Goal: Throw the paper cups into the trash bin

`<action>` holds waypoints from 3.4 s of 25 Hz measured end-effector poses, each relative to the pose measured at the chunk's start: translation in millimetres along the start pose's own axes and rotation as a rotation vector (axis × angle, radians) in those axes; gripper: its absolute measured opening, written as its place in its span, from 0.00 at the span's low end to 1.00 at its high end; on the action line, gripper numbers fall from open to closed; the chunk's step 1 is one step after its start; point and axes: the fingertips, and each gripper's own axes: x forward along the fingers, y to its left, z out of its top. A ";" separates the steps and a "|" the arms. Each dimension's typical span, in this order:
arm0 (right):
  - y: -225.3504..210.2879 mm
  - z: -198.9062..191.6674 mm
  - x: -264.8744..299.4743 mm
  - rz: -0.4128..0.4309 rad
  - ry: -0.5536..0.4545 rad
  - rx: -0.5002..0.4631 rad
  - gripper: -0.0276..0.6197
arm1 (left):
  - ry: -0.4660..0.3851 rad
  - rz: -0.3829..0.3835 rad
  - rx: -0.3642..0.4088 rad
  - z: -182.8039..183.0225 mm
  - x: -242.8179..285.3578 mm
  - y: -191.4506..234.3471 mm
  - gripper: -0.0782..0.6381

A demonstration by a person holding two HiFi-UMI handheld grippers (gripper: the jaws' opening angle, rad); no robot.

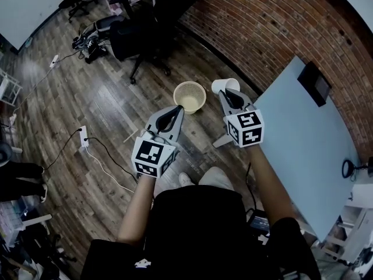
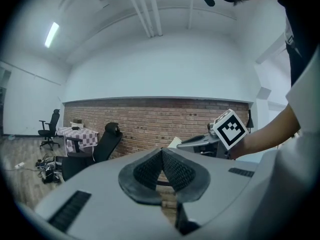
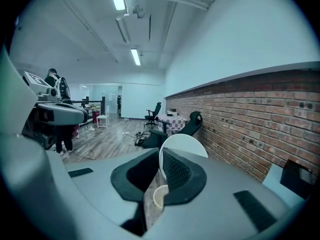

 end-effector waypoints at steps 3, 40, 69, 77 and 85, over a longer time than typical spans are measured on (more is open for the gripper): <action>7.7 6.6 6.2 0.016 0.001 -0.018 0.09 | -0.007 0.012 -0.028 -2.4 0.2 11.5 0.11; -59.8 54.4 194.6 0.127 0.000 0.010 0.09 | 0.048 0.035 -0.072 3.8 160.4 152.1 0.11; -124.1 25.8 270.0 0.000 0.050 0.174 0.09 | 0.141 -0.127 -0.050 -11.5 271.2 214.3 0.11; -122.1 9.5 308.7 -0.096 0.087 0.257 0.09 | 0.208 -0.241 -0.030 -30.4 290.8 252.3 0.11; -108.2 -39.9 340.5 -0.195 0.170 0.360 0.09 | 0.299 -0.330 -0.031 -71.1 291.5 290.5 0.11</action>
